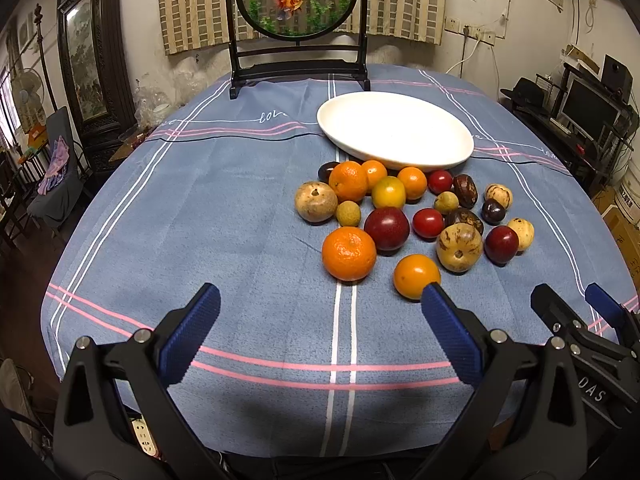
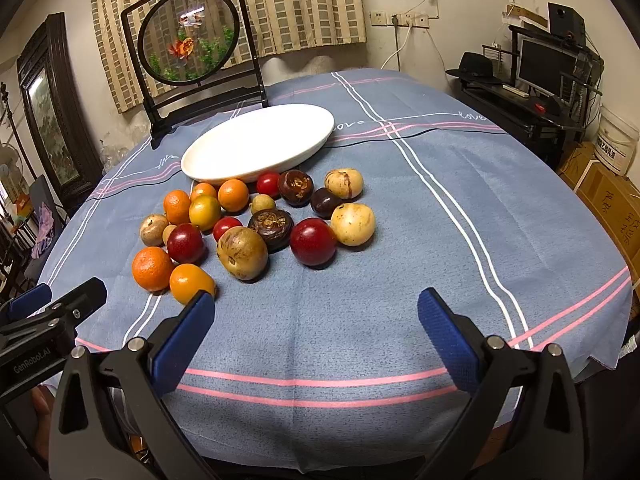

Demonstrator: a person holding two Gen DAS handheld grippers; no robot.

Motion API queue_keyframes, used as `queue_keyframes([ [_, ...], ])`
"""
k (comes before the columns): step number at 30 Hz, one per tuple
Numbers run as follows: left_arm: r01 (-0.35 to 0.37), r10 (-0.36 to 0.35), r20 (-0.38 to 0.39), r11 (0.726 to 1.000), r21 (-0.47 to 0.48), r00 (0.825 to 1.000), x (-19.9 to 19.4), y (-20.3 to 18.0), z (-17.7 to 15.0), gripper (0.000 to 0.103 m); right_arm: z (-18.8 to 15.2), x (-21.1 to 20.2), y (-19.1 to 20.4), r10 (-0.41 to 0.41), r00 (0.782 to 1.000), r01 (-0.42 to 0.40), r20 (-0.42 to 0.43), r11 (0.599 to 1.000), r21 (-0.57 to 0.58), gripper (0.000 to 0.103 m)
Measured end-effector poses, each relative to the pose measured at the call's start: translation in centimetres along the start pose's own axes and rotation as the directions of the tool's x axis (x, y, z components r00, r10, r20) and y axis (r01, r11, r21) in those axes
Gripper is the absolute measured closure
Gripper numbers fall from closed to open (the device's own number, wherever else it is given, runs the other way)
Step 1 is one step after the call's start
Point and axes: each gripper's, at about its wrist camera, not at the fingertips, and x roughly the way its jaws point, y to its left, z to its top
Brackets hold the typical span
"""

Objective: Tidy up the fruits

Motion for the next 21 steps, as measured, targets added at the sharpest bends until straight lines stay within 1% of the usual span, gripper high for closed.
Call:
queue_keyframes([
  [21, -0.001, 0.001, -0.005, 1.000, 0.003, 1.000, 0.22, -0.15, -0.18, 0.002, 0.02, 0.13, 0.12, 0.000, 1.000, 0.000, -0.009, 1.000, -0.005, 0.001],
])
